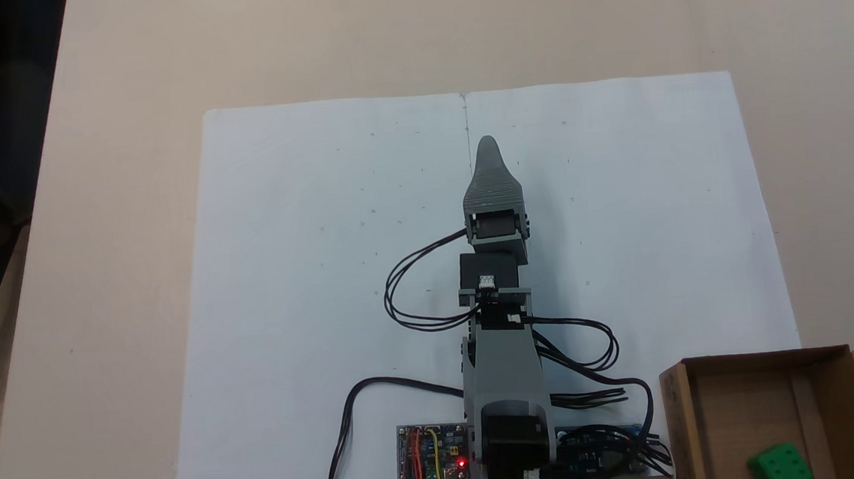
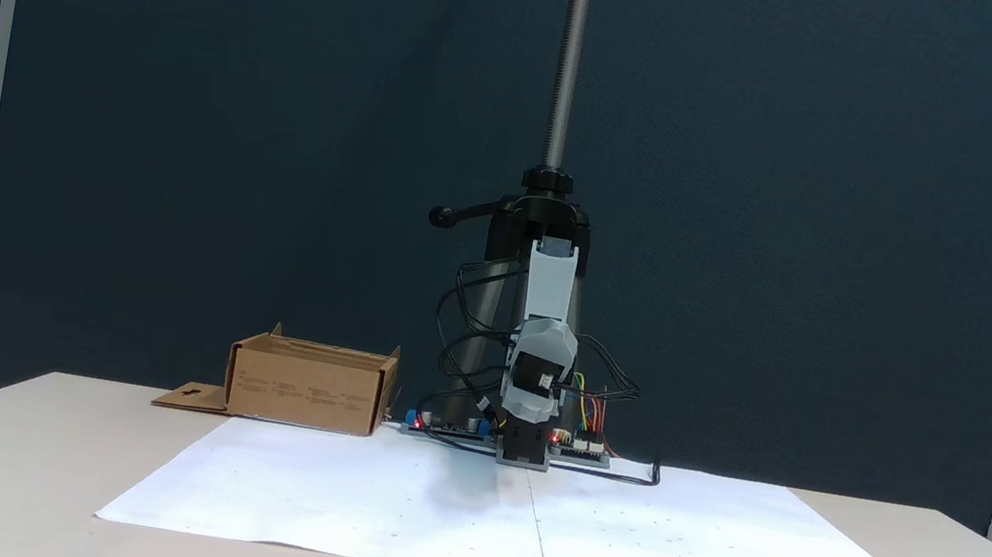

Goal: Grasp a green dice and put it in the bin.

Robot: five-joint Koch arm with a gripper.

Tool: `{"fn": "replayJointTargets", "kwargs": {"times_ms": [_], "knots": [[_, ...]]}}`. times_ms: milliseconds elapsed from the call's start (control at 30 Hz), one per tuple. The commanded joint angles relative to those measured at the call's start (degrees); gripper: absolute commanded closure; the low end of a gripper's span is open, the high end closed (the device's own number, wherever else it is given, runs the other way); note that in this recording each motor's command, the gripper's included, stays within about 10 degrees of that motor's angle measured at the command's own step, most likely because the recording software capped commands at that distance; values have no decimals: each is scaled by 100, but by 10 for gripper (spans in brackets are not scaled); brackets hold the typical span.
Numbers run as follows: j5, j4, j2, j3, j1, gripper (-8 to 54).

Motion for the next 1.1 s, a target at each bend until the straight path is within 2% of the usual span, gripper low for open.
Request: {"fn": "replayJointTargets", "kwargs": {"times_ms": [0, 767, 1067], "knots": [[255, -475, 580, 369, 44, -5], [272, -492, 580, 369, 35, 1], [281, -1327, 580, 369, 9, 1]]}}
